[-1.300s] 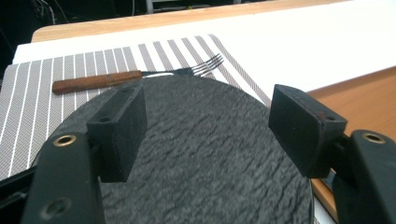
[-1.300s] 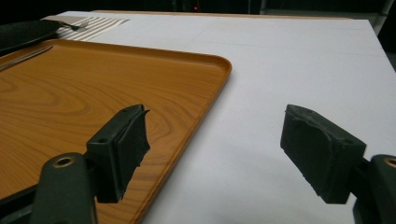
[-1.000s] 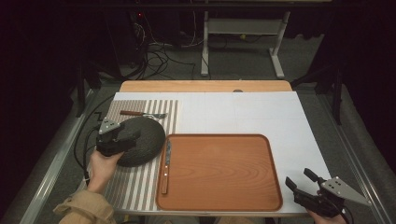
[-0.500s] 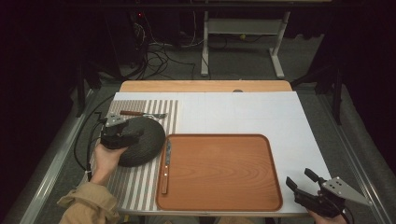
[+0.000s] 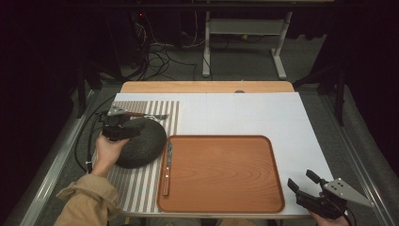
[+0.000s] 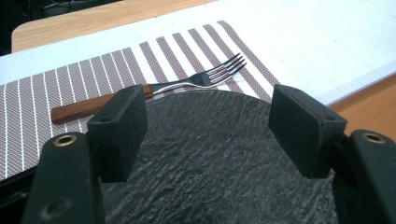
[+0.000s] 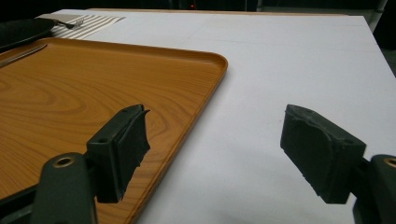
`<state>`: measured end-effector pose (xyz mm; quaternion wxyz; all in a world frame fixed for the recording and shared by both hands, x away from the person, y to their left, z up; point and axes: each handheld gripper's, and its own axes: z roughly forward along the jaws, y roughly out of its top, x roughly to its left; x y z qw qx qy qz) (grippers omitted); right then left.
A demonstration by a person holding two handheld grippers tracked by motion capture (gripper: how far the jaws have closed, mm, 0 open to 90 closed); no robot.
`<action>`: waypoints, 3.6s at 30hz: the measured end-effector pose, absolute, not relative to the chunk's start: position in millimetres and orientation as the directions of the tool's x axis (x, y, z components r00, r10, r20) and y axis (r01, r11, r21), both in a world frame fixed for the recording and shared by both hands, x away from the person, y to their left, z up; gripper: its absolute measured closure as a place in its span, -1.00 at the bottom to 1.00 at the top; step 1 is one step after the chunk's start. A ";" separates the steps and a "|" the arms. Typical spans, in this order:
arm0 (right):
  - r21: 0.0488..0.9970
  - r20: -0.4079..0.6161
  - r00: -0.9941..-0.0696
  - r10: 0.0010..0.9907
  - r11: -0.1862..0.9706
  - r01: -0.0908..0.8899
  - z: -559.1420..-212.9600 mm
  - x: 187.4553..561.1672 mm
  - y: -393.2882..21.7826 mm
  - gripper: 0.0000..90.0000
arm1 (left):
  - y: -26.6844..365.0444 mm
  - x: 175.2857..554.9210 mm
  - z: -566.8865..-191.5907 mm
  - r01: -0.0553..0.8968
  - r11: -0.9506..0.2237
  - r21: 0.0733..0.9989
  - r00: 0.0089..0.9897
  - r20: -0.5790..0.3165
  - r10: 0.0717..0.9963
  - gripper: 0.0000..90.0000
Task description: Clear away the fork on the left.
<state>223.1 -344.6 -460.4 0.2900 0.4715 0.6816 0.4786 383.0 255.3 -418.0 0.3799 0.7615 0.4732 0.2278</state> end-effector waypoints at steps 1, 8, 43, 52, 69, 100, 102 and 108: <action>0.926 0.055 -0.386 0.921 0.097 0.364 -460.5 223.2 -344.6 -0.47 | 255.4 385.1 -417.7 0.551 -0.265 0.791 0.449 -0.014 0.894 -0.42; 0.925 0.063 -0.382 0.922 0.090 0.370 -461.0 223.9 -345.3 -0.47 | 255.7 399.7 -411.8 0.574 -0.265 0.774 0.449 -0.027 0.893 -0.41; 0.917 0.051 -0.370 0.928 0.103 0.384 -462.0 225.2 -343.3 -0.47 | 278.5 460.8 -405.0 0.684 -0.330 0.651 0.462 -0.036 0.886 -0.36; 0.917 0.057 -0.364 0.929 0.096 0.388 -462.3 225.9 -344.1 -0.47 | 285.0 479.4 -411.6 0.728 -0.373 0.575 0.451 0.009 0.893 -0.36; 0.914 0.061 -0.333 0.941 0.081 0.397 -462.3 225.0 -345.6 -0.47 | 278.8 521.3 -423.3 0.780 -0.395 0.485 0.443 0.018 0.896 -0.37; 0.905 0.031 -0.319 0.947 0.109 0.412 -462.6 224.5 -343.6 -0.46 | 268.6 549.1 -447.8 0.796 -0.384 0.468 0.445 -0.023 0.895 -0.30; 0.904 0.033 -0.319 0.947 0.109 0.414 -462.8 224.7 -343.8 -0.46 | 269.4 550.1 -448.2 0.796 -0.381 0.470 0.445 -0.029 0.895 -0.25; 0.905 0.028 -0.320 0.947 0.112 0.410 -462.5 224.6 -343.5 -0.46 | 270.3 552.3 -449.6 0.803 -0.350 0.483 0.422 -0.046 0.906 -0.21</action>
